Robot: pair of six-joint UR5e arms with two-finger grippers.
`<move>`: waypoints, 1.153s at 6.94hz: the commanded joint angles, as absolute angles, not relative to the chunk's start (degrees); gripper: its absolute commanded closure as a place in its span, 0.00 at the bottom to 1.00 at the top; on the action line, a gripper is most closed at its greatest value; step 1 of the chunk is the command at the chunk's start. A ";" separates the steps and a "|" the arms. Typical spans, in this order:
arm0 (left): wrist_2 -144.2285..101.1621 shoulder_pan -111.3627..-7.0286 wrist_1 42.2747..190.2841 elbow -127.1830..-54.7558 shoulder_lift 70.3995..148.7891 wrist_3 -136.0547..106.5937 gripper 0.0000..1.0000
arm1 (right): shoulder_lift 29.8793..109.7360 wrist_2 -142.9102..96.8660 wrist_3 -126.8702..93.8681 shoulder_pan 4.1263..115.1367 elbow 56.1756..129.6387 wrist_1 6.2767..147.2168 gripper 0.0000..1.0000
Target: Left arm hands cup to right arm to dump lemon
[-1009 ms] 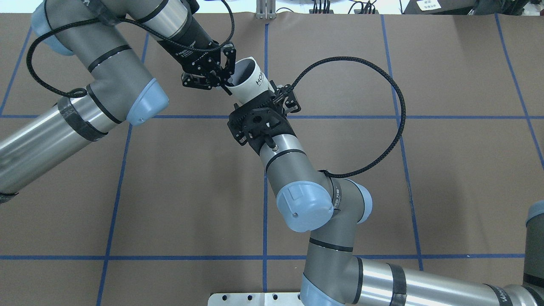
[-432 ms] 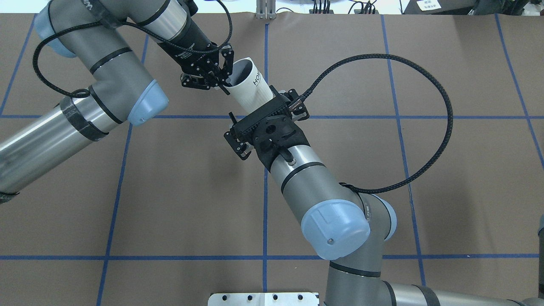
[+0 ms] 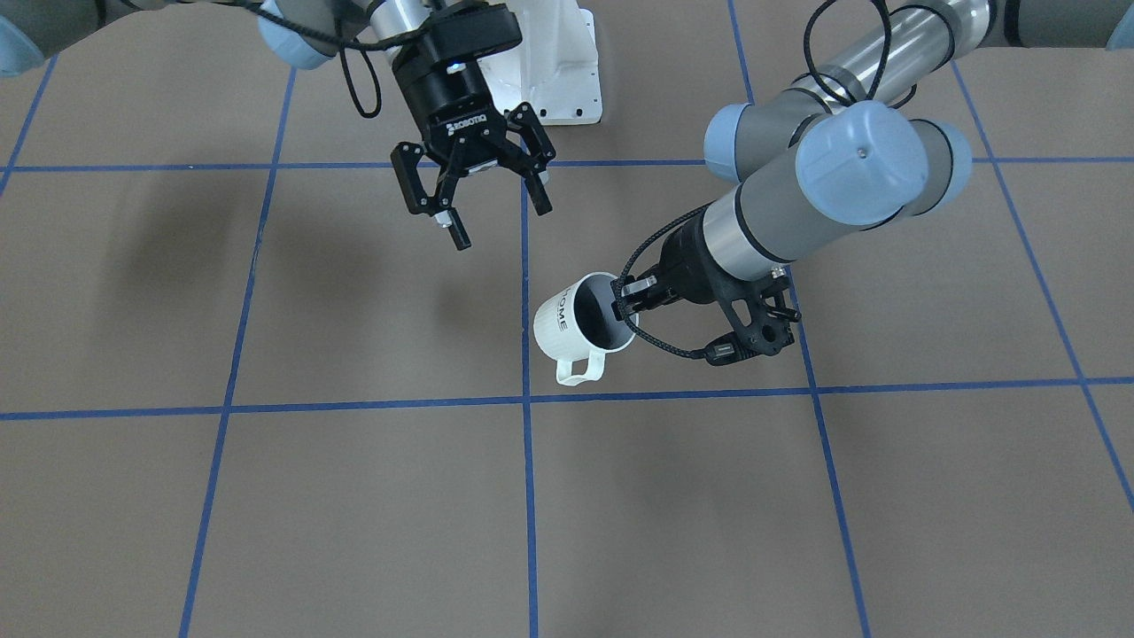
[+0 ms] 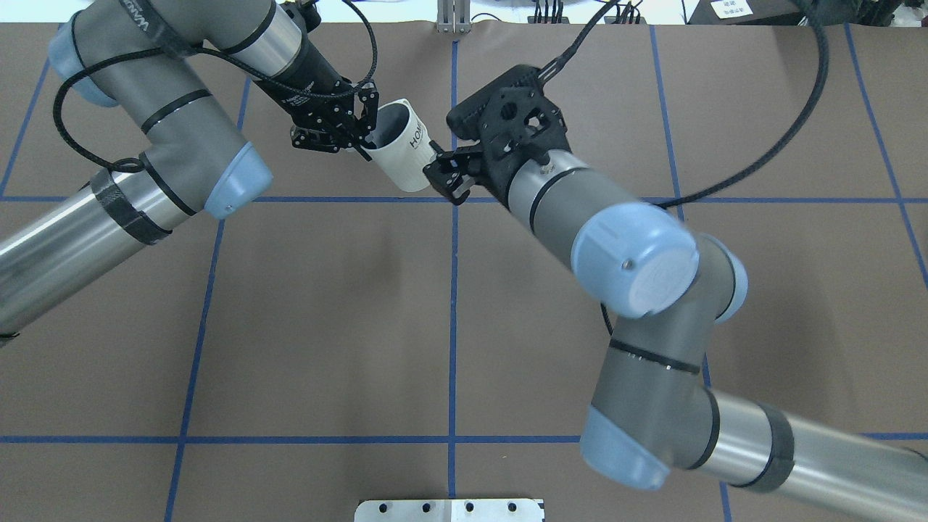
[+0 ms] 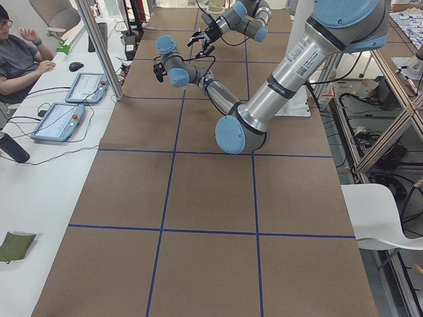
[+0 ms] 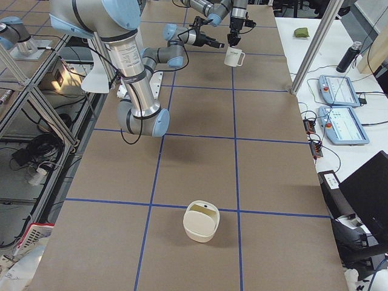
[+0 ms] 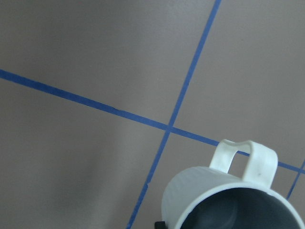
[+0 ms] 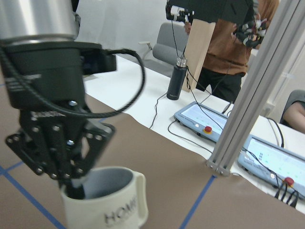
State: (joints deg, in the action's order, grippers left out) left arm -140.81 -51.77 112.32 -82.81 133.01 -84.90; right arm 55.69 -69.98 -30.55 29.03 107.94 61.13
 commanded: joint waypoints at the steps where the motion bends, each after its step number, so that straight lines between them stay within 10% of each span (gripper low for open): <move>1: -140.80 -54.22 112.24 -84.97 129.14 -80.27 1.00 | 57.03 -87.22 -32.87 39.60 108.02 70.70 0.01; 8: -140.45 -66.96 112.32 -95.36 97.24 -35.22 1.00 | 66.18 -111.85 -24.35 58.95 102.49 87.70 0.00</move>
State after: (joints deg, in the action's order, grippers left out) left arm -140.65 -64.90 112.23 -95.22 101.34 -43.08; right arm 64.95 -108.16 -25.21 56.17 103.18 85.75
